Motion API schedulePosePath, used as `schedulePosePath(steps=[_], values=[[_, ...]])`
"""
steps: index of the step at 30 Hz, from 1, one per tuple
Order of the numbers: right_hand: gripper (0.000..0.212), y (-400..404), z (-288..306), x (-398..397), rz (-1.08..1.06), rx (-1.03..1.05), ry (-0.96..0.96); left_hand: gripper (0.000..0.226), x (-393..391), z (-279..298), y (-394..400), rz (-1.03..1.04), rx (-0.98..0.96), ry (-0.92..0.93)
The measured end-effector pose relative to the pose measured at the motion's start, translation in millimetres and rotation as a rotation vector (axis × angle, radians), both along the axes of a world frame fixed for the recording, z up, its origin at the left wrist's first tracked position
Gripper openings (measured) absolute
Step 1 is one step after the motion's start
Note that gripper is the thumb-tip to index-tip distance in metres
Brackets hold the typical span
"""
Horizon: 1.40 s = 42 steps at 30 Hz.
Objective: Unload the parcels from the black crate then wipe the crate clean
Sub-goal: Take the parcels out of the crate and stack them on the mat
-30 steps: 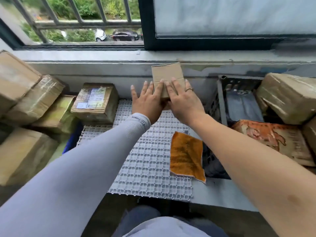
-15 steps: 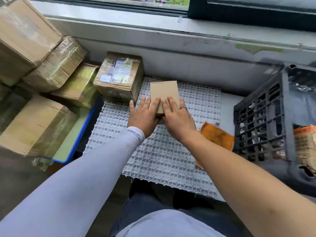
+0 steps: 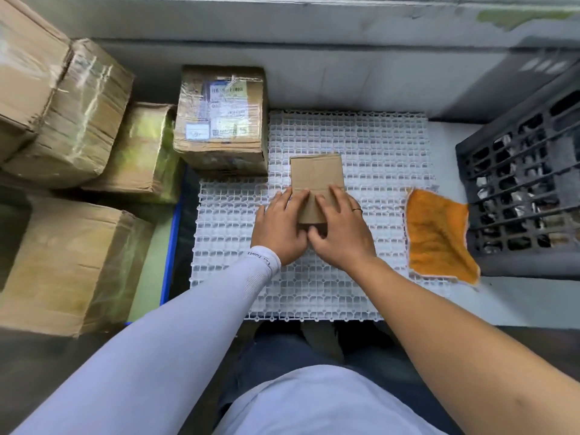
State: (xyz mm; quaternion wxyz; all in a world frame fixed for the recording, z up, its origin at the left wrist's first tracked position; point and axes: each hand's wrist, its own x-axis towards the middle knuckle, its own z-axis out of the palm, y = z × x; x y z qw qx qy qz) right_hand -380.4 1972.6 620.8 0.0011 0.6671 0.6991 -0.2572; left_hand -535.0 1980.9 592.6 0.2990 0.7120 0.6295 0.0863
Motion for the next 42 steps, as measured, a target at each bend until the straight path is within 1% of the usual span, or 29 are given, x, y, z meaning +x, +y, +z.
schedulePosePath(steps=[2, 5, 7, 8, 10, 13, 14, 17, 19, 20, 22, 24, 25, 27, 30, 32, 36, 39, 42], values=[[0.070, 2, 6, 3, -0.044, -0.001, 0.035, 0.080, -1, 6, 4, 0.083, -0.069, -0.210], [0.066, 10, 14, 8, -0.103, -0.027, 0.089, 0.087, 1, 23, 12, 0.314, -0.224, -0.516], [0.068, 16, 17, 10, -0.147, -0.062, 0.146, 0.086, 5, 35, 20, 0.456, -0.307, -0.684], [0.069, 20, 17, 11, -0.187, -0.074, 0.205, 0.082, 6, 41, 24, 0.530, -0.363, -0.762], [0.071, 26, 20, 13, -0.293, -0.069, 0.343, 0.065, 7, 53, 33, 0.664, -0.507, -0.877], [0.064, 38, 23, 16, -0.469, -0.075, 0.522, 0.026, -1, 64, 42, 0.789, -0.690, -0.963], [0.060, 42, 24, 18, -0.516, -0.103, 0.567, 0.025, -4, 63, 44, 0.806, -0.725, -0.976], [0.043, 51, 27, 29, -0.662, -0.312, 0.716, 0.051, -9, 59, 46, 0.805, -0.777, -0.936], [0.032, 50, 32, 37, -0.731, -0.449, 0.821, 0.063, -10, 57, 42, 0.791, -0.816, -0.902], [0.034, 49, 33, 40, -0.747, -0.505, 0.845, 0.068, -11, 56, 40, 0.779, -0.840, -0.892], [0.046, 48, 33, 49, -0.760, -0.617, 0.869, 0.078, -13, 58, 36, 0.734, -0.897, -0.865], [0.058, 48, 32, 56, -0.758, -0.703, 0.869, 0.081, -12, 63, 33, 0.694, -0.937, -0.833], [0.061, 47, 32, 59, -0.764, -0.722, 0.871, 0.081, -11, 67, 32, 0.686, -0.941, -0.815], [0.061, 49, 35, 63, -0.788, -0.713, 0.900, 0.079, -7, 72, 32, 0.696, -0.925, -0.813], [0.060, 50, 44, 67, -0.821, -0.660, 0.922, 0.066, 1, 80, 30, 0.747, -0.879, -0.864], [0.056, 52, 50, 68, -0.800, -0.626, 0.912, 0.058, 6, 85, 31, 0.762, -0.840, -0.867], [0.046, 55, 58, 72, -0.734, -0.535, 0.901, 0.042, 15, 90, 29, 0.747, -0.765, -0.879], [0.026, 55, 60, 71, -0.715, -0.502, 0.973, 0.030, 17, 88, 28, 0.751, -0.718, -0.943], [0.021, 51, 59, 70, -0.714, -0.485, 1.062, 0.035, 17, 82, 28, 0.783, -0.687, -0.998]])
